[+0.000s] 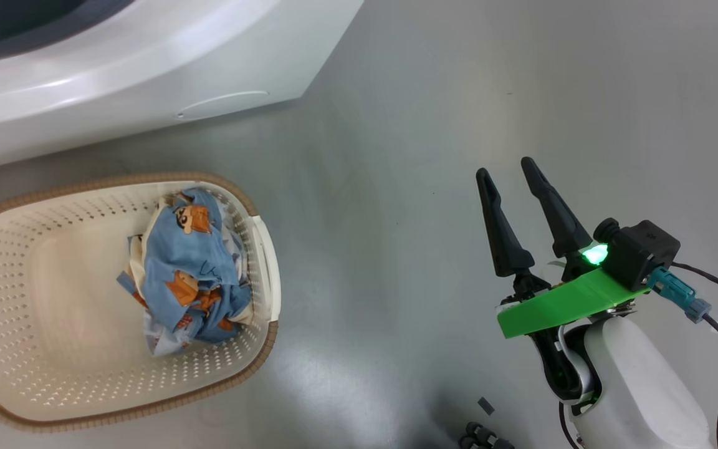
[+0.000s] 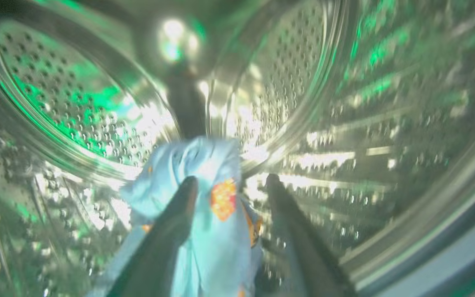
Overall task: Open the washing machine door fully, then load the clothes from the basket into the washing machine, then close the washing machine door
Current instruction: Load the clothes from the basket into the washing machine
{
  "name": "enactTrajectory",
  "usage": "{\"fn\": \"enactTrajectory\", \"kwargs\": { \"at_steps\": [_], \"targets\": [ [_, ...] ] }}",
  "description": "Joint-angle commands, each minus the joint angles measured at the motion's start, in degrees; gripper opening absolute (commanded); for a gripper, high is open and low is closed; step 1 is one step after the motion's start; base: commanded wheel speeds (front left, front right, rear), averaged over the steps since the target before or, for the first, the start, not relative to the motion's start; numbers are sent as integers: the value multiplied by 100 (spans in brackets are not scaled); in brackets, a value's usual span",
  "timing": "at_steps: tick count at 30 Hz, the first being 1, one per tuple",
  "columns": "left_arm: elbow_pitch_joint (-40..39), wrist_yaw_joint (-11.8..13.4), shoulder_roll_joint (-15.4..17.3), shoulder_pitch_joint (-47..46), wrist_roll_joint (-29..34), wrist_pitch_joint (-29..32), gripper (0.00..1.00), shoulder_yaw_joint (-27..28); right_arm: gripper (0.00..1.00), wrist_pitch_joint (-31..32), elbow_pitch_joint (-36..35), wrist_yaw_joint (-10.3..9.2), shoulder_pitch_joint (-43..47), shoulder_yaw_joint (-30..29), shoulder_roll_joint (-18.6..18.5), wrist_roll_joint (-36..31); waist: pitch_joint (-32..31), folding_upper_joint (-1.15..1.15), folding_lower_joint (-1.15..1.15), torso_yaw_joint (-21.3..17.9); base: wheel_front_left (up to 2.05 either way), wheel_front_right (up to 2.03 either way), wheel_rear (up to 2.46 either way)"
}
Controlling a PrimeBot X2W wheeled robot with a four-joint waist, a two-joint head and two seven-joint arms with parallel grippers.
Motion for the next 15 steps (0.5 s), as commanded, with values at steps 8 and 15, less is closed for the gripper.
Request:
{"fn": "enactTrajectory", "kwargs": {
  "at_steps": [8, 15],
  "targets": [
    [697, -152, -7, -167, 15, 445, 100, -204, 100, -46, -19, 42, -18, 107, -30, 56, -156, 0, 0, 23, 0, 0, 0],
    [1017, -213, -91, 23, -84, 171, 100, -278, 100, -46, 23, 42, -45, 43, -30, 52, -405, 0, 0, 114, 0, 0, 0]
  ]
}}
